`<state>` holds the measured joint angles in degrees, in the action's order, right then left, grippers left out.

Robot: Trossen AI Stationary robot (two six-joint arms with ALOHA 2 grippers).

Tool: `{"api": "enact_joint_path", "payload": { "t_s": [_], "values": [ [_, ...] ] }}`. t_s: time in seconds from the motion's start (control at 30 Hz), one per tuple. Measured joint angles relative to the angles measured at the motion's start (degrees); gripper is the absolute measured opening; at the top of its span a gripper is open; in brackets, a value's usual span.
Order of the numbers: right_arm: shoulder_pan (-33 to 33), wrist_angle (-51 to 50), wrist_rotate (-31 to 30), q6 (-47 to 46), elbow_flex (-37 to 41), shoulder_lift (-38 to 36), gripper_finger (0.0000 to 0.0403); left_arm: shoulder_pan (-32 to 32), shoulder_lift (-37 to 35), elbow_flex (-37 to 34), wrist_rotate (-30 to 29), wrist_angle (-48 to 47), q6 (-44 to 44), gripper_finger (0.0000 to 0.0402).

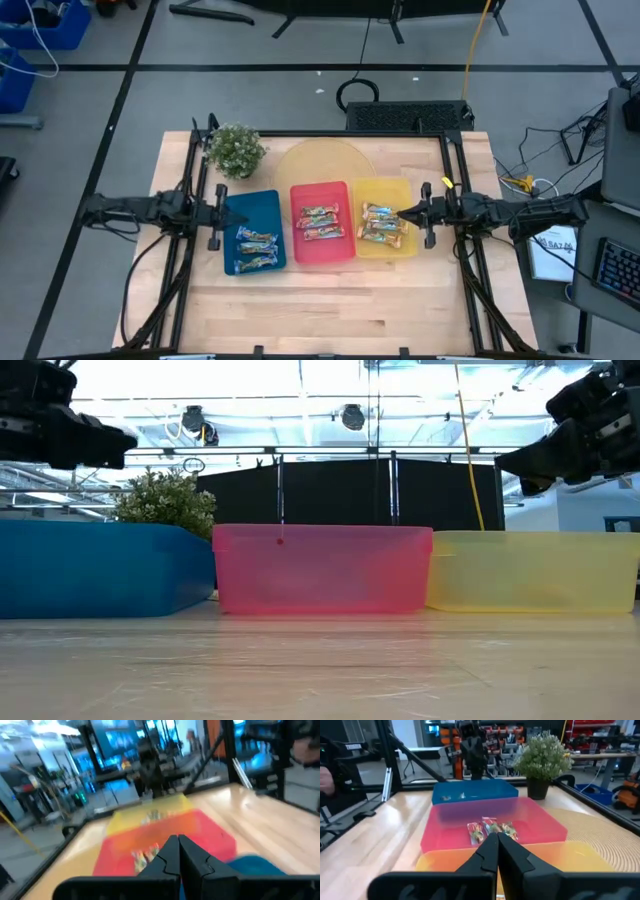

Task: Pick and place Granola Bars by type
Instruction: Return to Home Position

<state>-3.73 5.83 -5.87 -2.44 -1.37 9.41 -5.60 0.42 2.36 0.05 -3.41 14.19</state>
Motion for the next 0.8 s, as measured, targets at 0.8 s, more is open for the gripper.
{"api": "enact_joint_path", "payload": {
  "t_s": [0.8],
  "values": [
    [0.00,-0.55,-0.02,6.32,0.50,-8.50,0.0000,1.45,1.15,-1.78,2.67,5.23,0.68,0.0001]
  ]
}}
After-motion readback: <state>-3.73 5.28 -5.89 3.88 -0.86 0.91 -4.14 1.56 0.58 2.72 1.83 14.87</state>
